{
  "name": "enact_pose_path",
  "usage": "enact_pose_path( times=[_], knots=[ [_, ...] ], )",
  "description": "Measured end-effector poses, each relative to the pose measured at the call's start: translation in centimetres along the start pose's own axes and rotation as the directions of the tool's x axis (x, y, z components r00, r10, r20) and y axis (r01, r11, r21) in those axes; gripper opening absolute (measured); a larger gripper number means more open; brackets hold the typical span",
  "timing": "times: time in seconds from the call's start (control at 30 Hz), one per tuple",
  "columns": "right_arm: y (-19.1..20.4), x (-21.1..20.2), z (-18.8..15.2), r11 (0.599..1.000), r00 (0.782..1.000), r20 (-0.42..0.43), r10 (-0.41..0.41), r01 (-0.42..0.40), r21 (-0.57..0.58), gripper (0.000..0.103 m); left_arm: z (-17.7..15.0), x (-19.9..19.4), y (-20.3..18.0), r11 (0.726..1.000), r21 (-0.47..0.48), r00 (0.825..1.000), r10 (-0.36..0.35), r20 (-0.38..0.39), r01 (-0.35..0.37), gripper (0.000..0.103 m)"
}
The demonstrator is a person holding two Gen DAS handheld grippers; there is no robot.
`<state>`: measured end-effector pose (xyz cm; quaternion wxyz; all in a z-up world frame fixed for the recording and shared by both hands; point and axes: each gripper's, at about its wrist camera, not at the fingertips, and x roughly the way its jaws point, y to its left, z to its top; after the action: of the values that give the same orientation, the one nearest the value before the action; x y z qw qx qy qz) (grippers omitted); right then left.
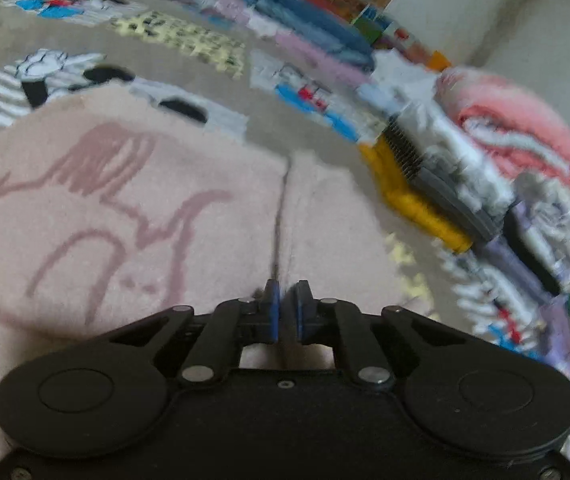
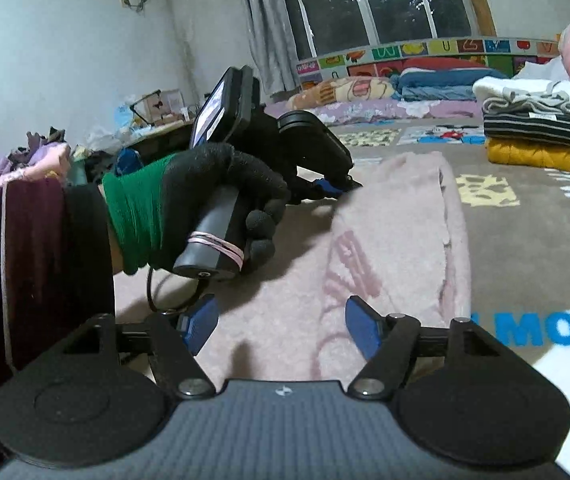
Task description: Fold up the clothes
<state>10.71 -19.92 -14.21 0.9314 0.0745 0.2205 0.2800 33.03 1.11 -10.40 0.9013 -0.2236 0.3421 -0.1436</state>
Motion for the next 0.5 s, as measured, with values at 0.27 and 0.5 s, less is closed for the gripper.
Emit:
enact_pose_path(
  times=[0.27,0.5],
  knots=[
    [-0.3,-0.1,0.3,1.000,1.000,0.019,-0.003,0.003,0.002,0.071,0.4,-0.7,-1.1,0.999,-0.016,0.999,0.036,-0.017,-0.037,0.032],
    [-0.5,0.1,0.1,1.000,1.000,0.004,-0.017,0.017,0.018,0.071,-1.1,-0.3,-1.8,0.999,0.025,0.999,0.029,-0.032,-0.028,0.004]
  ],
)
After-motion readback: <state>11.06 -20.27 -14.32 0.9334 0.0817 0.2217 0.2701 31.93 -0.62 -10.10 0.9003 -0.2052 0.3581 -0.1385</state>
